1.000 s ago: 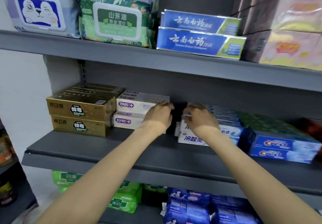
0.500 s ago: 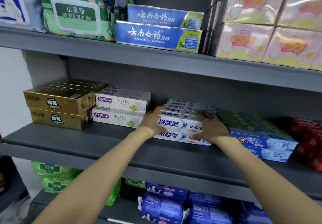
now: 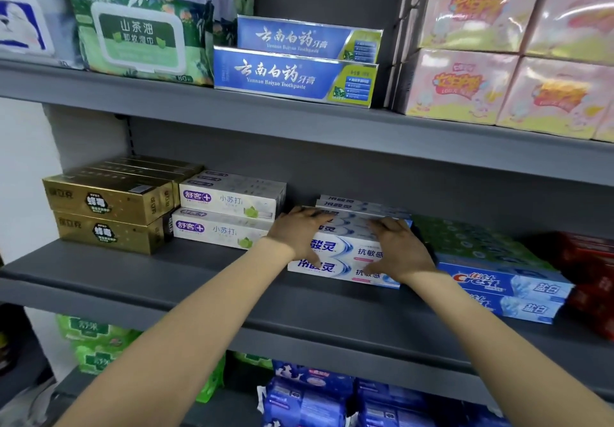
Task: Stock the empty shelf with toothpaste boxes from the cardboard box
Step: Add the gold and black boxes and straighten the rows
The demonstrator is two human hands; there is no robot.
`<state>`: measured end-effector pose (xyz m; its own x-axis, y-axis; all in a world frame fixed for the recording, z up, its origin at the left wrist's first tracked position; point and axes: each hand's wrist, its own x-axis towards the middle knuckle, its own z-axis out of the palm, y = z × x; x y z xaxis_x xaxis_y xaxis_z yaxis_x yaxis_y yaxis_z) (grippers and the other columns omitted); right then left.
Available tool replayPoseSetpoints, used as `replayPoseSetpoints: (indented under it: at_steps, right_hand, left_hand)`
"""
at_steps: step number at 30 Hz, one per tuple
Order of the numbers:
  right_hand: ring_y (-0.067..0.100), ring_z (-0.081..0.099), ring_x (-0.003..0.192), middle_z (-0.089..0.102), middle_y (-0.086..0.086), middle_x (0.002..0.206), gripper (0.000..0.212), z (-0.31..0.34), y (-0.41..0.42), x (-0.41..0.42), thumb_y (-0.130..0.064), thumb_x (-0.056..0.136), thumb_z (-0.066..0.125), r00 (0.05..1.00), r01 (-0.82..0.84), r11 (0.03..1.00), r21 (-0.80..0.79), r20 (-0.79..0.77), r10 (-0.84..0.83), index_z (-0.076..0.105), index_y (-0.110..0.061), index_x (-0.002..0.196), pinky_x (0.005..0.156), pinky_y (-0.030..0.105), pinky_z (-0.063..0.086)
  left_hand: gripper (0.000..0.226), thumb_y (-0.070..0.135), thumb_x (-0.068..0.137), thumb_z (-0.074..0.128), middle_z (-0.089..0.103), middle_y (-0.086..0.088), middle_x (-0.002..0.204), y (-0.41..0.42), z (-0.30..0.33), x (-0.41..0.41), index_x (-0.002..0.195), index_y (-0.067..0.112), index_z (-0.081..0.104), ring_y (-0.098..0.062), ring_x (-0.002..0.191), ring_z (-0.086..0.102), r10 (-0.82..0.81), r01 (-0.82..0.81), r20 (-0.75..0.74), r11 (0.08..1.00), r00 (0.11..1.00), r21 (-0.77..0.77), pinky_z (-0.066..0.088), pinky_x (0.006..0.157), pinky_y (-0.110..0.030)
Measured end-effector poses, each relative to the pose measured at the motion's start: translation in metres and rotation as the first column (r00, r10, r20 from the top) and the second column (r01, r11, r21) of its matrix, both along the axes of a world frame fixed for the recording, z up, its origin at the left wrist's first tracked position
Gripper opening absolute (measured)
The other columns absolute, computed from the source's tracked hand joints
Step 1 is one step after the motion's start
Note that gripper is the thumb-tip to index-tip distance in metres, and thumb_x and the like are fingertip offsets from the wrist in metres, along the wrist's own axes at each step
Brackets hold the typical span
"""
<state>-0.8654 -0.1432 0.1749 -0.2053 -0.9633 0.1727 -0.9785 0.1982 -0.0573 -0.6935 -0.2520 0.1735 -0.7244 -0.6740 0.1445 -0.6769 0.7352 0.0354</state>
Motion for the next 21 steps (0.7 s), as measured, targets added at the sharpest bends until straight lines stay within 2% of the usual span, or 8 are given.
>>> replayPoseSetpoints:
  at_steps: [6,8,10,12,14,16,18,21]
  right_hand:
    - [0.018,0.02,0.139,0.028,-0.003,0.15,0.096,-0.006,-0.005,0.01,-0.04,0.072,0.076,0.998,-0.049,0.997,-0.065,0.045,0.051,0.023,-0.018,0.149,0.11,0.027,0.025]
    - [0.018,0.018,0.14,0.026,-0.004,0.151,0.096,-0.009,-0.008,0.017,-0.042,0.072,0.076,0.994,-0.082,0.992,-0.099,0.067,0.089,0.023,-0.019,0.149,0.111,0.025,0.021]
    - [0.018,0.015,0.142,0.024,-0.005,0.153,0.093,-0.011,-0.01,0.019,-0.046,0.073,0.074,0.977,-0.091,0.99,-0.112,0.183,0.111,0.025,-0.021,0.148,0.114,0.026,0.016]
    - [0.018,0.017,0.143,0.026,-0.003,0.153,0.082,-0.013,-0.012,0.015,-0.05,0.076,0.071,0.877,-0.029,0.981,-0.193,0.465,0.118,0.036,-0.022,0.144,0.118,0.03,0.016]
    - [0.021,0.026,0.141,0.035,0.002,0.149,0.074,-0.017,-0.013,0.009,-0.052,0.079,0.066,0.726,0.136,0.947,-0.291,0.68,0.104,0.041,-0.02,0.141,0.116,0.037,0.024]
    - [0.022,0.036,0.136,0.045,0.001,0.142,0.074,-0.023,-0.014,0.004,-0.047,0.081,0.067,0.616,0.248,0.925,-0.288,0.784,0.079,0.038,-0.015,0.142,0.11,0.031,0.032]
    - [0.02,0.044,0.129,0.051,-0.002,0.133,0.069,-0.028,-0.014,0.005,-0.039,0.084,0.066,0.527,0.274,0.931,-0.24,0.847,0.063,0.036,-0.014,0.142,0.103,0.026,0.035]
    - [0.024,0.048,0.126,0.054,0.003,0.134,0.064,-0.031,-0.019,0.009,-0.039,0.085,0.065,0.514,0.285,0.93,-0.231,0.856,0.054,0.039,-0.016,0.139,0.105,0.033,0.038]
  left_hand:
    - [0.103,0.042,0.069,0.079,0.022,0.005,0.157,-0.003,0.002,0.017,0.15,0.033,0.016,-0.023,0.141,0.026,0.044,-0.042,0.038,0.999,0.998,-0.033,0.033,0.11,-0.038]
    - [0.102,0.043,0.07,0.078,0.022,0.003,0.157,-0.004,0.003,0.025,0.15,0.034,0.015,-0.022,0.142,0.025,0.081,-0.079,0.062,0.996,0.995,-0.038,0.03,0.112,-0.04]
    - [0.103,0.047,0.07,0.076,0.02,0.002,0.157,-0.004,0.003,0.029,0.15,0.034,0.012,-0.021,0.143,0.022,0.104,-0.1,0.092,0.994,0.99,-0.046,0.021,0.116,-0.042]
    - [0.104,0.054,0.07,0.073,0.017,0.001,0.158,-0.002,0.006,0.027,0.15,0.032,0.01,-0.021,0.145,0.017,0.111,-0.109,0.113,0.994,0.987,-0.03,0.012,0.118,-0.045]
    - [0.107,0.065,0.068,0.068,0.013,0.0,0.159,0.001,0.008,0.018,0.151,0.029,0.01,-0.022,0.146,0.011,0.103,-0.101,0.104,0.995,0.989,-0.023,0.006,0.119,-0.044]
    - [0.109,0.069,0.068,0.066,0.007,-0.001,0.16,0.002,0.007,0.009,0.151,0.029,0.008,-0.022,0.147,0.005,0.074,-0.072,0.087,0.997,0.993,-0.024,0.004,0.12,-0.042]
    - [0.11,0.068,0.069,0.066,0.003,0.0,0.161,0.001,0.006,0.003,0.152,0.029,0.005,-0.023,0.148,0.004,0.047,-0.047,0.082,0.999,0.996,0.003,0.007,0.12,-0.041]
    - [0.109,0.068,0.07,0.065,0.006,0.003,0.16,-0.003,0.005,0.004,0.152,0.027,0.006,-0.021,0.147,0.008,0.019,-0.021,0.084,0.999,0.996,0.026,0.011,0.118,-0.036]
